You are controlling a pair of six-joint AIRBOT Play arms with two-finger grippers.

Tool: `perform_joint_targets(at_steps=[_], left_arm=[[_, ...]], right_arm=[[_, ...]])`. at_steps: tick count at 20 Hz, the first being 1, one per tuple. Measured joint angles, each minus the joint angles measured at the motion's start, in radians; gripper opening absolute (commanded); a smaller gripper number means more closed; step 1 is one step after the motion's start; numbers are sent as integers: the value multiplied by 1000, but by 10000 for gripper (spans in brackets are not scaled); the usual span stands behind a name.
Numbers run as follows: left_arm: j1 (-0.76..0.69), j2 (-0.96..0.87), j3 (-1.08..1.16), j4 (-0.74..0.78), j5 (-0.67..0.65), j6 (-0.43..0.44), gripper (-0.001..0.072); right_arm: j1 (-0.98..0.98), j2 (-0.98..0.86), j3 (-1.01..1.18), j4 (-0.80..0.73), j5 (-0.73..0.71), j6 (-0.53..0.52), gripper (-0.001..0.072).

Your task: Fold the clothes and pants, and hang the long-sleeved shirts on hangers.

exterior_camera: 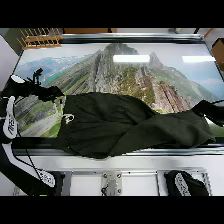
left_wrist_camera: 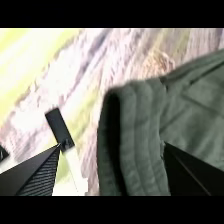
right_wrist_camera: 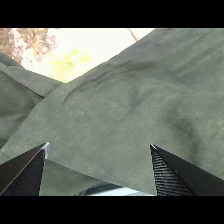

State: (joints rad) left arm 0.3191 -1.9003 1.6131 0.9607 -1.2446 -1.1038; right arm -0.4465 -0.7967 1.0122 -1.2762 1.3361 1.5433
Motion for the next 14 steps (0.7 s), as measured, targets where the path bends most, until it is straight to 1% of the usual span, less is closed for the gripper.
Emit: perform_joint_targets(at_steps=[4, 9, 10, 12, 13, 14], left_arm=[[-31, -108, 103, -26, -5, 31, 681], [-83, -157, 137, -31, -38, 48, 680], [-95, -161, 138, -31, -60, 48, 615], [-117, -167, 140, -10, -100, 48, 326], [-128, -169, 140, 10, -123, 48, 109], [-137, -171, 140, 29, -139, 48, 20]], right_arm=[[0, 0, -14, 14, 0, 1, 694], [0, 0, -25, 32, 0, 1, 694], [0, 0, -25, 35, 0, 1, 694], [0, 0, -26, 36, -1, 1, 693], [0, 0, -26, 36, -1, 1, 694], [0, 0, -26, 39, -2, 1, 694]])
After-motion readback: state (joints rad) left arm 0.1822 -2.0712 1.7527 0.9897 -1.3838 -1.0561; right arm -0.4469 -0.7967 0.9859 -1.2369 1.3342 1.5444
